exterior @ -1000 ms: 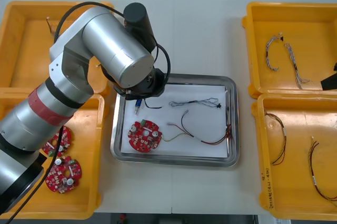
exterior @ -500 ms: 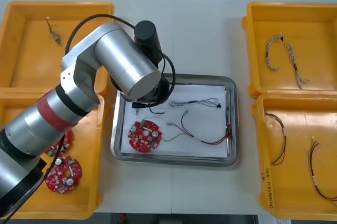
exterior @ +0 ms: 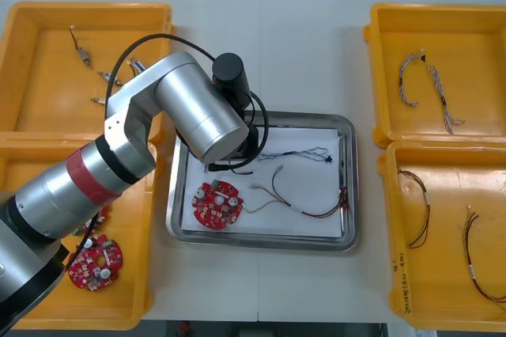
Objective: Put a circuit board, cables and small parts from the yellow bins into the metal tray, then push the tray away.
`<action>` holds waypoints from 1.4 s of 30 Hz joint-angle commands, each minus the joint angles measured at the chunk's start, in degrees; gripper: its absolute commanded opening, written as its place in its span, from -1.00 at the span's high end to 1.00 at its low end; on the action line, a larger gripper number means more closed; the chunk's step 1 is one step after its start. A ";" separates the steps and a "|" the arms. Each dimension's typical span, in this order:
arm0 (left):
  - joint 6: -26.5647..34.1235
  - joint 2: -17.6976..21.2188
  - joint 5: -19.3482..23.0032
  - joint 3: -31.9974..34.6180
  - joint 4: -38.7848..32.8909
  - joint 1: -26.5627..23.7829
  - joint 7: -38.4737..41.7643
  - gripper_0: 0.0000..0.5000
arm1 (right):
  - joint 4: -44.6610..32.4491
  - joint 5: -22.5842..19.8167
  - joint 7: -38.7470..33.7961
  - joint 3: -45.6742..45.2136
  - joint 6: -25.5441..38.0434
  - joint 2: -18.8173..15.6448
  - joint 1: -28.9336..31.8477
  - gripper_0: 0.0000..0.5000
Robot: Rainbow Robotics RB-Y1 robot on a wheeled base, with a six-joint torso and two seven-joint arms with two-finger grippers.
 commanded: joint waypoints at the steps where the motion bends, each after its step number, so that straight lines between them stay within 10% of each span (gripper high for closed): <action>1: -1.29 -1.09 -1.76 -1.53 -0.51 1.18 3.11 0.19 | -1.48 0.48 -1.58 -2.40 0.18 -2.25 2.25 -1.00; 4: -1.29 -1.18 -1.67 -1.53 -0.60 1.09 3.37 -0.74 | -1.48 0.30 -1.58 -2.49 0.18 -2.25 2.34 -1.00; 6: -1.56 -1.18 -1.76 -1.53 -0.60 1.09 3.55 -1.00 | -1.48 0.39 -1.58 -2.49 0.18 -2.25 2.34 -1.00; 42: 22.75 2.42 8.26 24.14 -17.83 1.09 -9.37 -1.00 | -1.83 -2.60 -1.93 -1.87 0.18 -3.57 2.25 -1.00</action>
